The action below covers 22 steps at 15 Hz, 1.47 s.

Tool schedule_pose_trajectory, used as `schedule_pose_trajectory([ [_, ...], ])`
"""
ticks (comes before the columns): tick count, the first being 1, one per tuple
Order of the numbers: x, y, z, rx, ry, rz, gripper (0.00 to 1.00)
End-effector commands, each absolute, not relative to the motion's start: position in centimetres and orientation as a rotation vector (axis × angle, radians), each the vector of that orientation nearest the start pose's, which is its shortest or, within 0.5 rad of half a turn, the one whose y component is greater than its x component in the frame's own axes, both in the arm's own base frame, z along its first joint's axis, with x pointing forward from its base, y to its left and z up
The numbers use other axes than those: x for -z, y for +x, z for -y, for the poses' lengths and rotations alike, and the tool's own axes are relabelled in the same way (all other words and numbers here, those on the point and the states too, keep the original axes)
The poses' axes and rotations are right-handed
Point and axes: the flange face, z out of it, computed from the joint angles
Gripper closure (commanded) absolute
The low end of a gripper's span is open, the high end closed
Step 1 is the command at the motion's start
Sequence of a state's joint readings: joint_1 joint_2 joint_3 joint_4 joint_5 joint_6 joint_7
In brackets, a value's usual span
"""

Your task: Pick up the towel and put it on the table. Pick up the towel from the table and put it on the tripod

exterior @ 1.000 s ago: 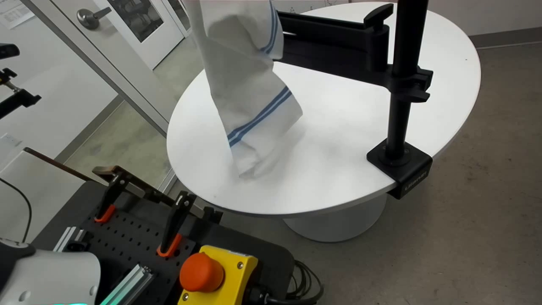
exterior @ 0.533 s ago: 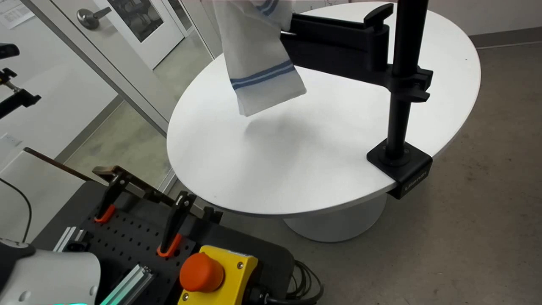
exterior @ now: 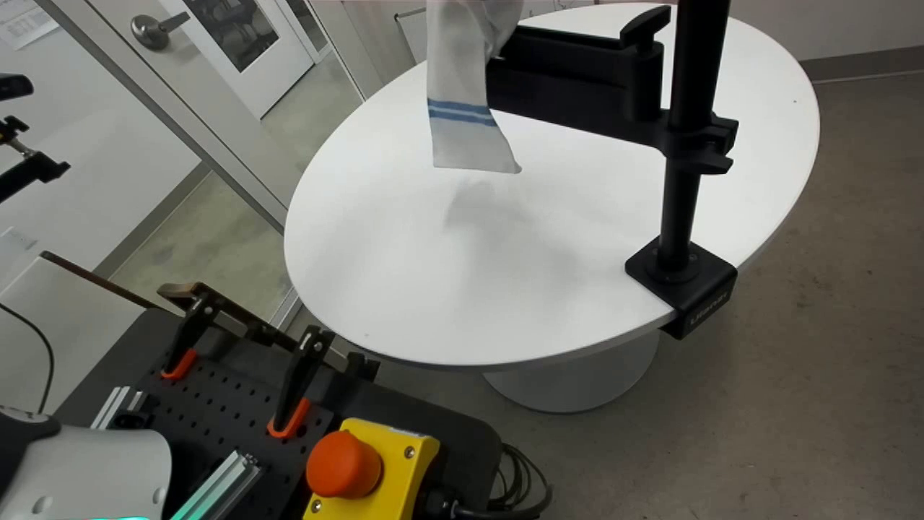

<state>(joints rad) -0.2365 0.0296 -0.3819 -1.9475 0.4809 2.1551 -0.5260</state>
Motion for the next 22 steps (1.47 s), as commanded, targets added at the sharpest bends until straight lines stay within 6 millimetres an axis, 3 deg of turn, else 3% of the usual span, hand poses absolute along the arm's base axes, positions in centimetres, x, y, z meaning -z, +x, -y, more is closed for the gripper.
schedule_pose_trajectory([
  [1,-48.3,51.6,34.0,0.553,-2.818,-0.579,0.99],
  [3,-47.5,52.1,34.1,0.534,-2.827,-0.611,0.99],
  [4,-47.2,52.3,34.1,0.526,-2.837,-0.618,0.71],
  [6,-46.6,52.6,33.9,0.509,-2.849,-0.631,0.65],
  [15,-46.1,53.1,33.1,0.469,-2.867,-0.613,0.01],
  [22,-47.1,51.8,29.8,0.397,-2.837,-0.467,0.00],
])
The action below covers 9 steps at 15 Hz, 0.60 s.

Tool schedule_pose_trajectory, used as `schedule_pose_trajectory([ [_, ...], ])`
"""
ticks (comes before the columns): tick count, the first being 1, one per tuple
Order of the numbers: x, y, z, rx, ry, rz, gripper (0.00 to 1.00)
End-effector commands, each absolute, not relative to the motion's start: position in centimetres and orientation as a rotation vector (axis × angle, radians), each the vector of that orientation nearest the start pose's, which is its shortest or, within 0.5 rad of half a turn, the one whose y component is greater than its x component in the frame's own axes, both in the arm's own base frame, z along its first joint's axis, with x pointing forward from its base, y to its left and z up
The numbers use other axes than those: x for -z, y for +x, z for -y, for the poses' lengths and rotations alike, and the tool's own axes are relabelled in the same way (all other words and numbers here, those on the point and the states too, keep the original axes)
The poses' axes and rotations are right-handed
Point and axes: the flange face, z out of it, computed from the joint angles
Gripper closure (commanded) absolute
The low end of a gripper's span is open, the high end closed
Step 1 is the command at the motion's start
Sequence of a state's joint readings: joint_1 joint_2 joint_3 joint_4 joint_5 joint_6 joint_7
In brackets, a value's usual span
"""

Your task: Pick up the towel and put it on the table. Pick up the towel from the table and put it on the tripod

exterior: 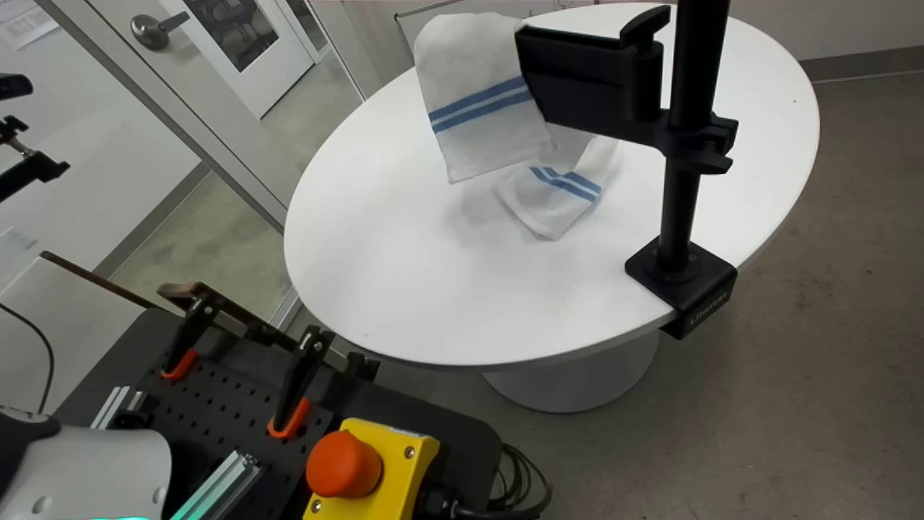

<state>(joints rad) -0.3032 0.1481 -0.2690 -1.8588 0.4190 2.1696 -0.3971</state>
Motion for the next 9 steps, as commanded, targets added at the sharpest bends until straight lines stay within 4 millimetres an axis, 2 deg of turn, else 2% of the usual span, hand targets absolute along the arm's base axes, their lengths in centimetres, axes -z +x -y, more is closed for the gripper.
schedule_pose_trajectory([
  [1,-47.2,51.6,29.1,0.375,-2.830,-0.439,0.00],
  [5,-47.7,50.5,26.5,0.293,-2.805,-0.322,0.00],
  [9,-47.3,49.2,23.5,0.228,-2.810,-0.221,0.00],
])
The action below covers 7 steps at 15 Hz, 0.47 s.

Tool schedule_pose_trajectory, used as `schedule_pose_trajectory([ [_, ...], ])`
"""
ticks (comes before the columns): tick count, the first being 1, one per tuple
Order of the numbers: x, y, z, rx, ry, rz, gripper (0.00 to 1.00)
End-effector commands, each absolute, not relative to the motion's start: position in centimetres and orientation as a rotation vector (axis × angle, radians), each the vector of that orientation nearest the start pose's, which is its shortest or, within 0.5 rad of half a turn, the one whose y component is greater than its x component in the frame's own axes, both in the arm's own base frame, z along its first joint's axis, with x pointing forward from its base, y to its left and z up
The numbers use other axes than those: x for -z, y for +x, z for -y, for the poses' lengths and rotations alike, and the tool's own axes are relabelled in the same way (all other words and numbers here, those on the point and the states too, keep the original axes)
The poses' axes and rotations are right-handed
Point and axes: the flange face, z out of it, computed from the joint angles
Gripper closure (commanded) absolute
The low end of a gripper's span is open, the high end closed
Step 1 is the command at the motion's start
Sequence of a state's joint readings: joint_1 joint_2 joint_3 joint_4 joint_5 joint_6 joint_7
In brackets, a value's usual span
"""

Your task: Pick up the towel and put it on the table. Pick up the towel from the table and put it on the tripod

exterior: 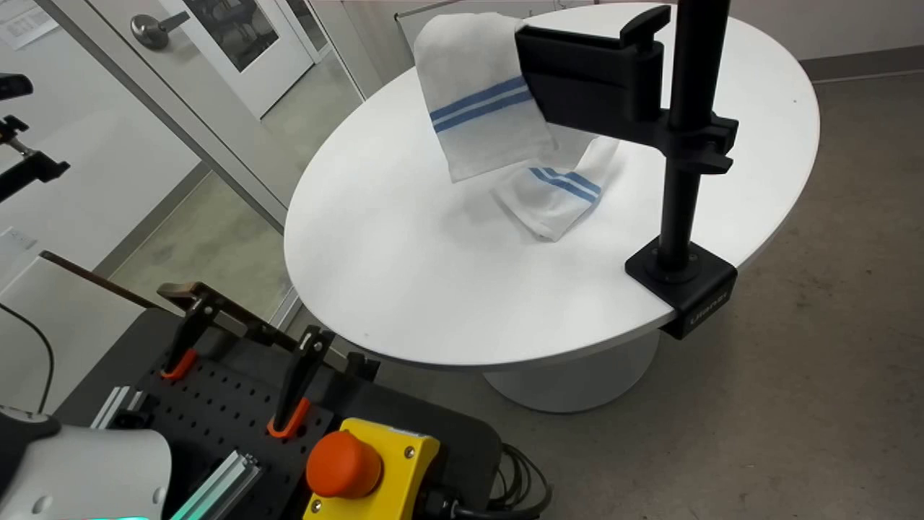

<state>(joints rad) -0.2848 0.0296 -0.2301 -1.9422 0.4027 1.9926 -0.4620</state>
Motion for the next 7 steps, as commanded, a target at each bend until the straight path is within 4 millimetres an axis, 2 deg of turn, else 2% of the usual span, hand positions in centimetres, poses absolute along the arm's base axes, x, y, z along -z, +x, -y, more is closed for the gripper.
schedule_pose_trajectory([
  [1,-47.2,48.8,22.8,0.207,-2.806,-0.197,0.00],
  [2,-47.1,48.5,22.1,0.195,-2.805,-0.180,0.00],
  [3,-46.8,49.9,23.6,0.217,-2.804,-0.238,0.00],
  [7,-46.8,49.2,22.5,0.207,-2.801,-0.214,0.00],
])
